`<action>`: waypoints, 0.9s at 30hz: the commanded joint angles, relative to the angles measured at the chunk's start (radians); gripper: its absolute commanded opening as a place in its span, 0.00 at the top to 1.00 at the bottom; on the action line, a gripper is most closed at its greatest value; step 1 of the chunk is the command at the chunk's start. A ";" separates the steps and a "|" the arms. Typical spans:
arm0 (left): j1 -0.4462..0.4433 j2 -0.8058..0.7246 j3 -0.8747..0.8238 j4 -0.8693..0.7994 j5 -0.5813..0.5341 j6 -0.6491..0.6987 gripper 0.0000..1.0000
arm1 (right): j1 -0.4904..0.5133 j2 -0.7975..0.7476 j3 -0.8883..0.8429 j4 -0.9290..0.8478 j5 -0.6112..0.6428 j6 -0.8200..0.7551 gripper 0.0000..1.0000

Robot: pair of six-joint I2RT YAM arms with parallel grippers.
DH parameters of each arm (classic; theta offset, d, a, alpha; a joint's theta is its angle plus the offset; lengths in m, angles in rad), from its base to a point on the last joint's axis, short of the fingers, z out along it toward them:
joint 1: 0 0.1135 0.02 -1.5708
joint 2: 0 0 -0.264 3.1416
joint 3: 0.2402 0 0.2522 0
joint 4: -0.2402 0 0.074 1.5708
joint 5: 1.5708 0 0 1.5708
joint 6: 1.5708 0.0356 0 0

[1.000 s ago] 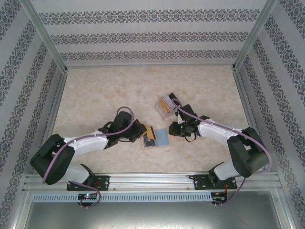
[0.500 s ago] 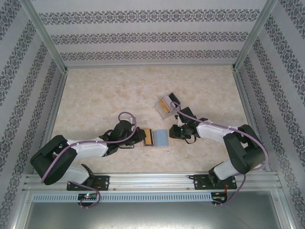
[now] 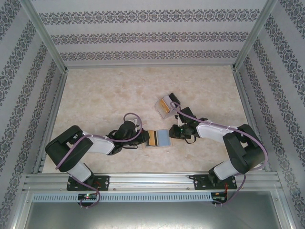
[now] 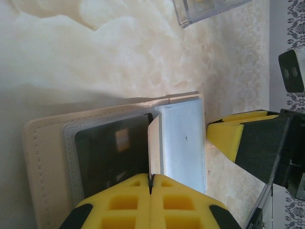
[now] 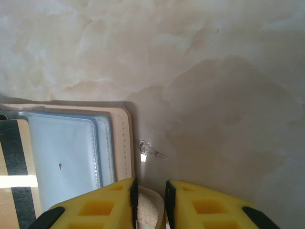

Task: Put the credit cards into the card holder
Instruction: Insert the credit card into the card slot.

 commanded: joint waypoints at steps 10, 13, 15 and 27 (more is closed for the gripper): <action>-0.021 0.042 0.027 0.062 0.029 -0.022 1.00 | 0.043 0.098 -0.015 0.052 -0.006 0.008 0.76; -0.023 0.059 0.028 0.054 0.033 -0.025 1.00 | 0.043 0.096 -0.015 0.052 -0.006 0.008 0.76; -0.023 0.067 0.032 0.039 0.044 -0.025 1.00 | 0.043 0.094 -0.015 0.049 0.000 0.004 0.76; -0.032 0.099 0.074 -0.021 0.047 -0.019 1.00 | 0.048 0.100 -0.011 0.052 -0.002 0.011 0.76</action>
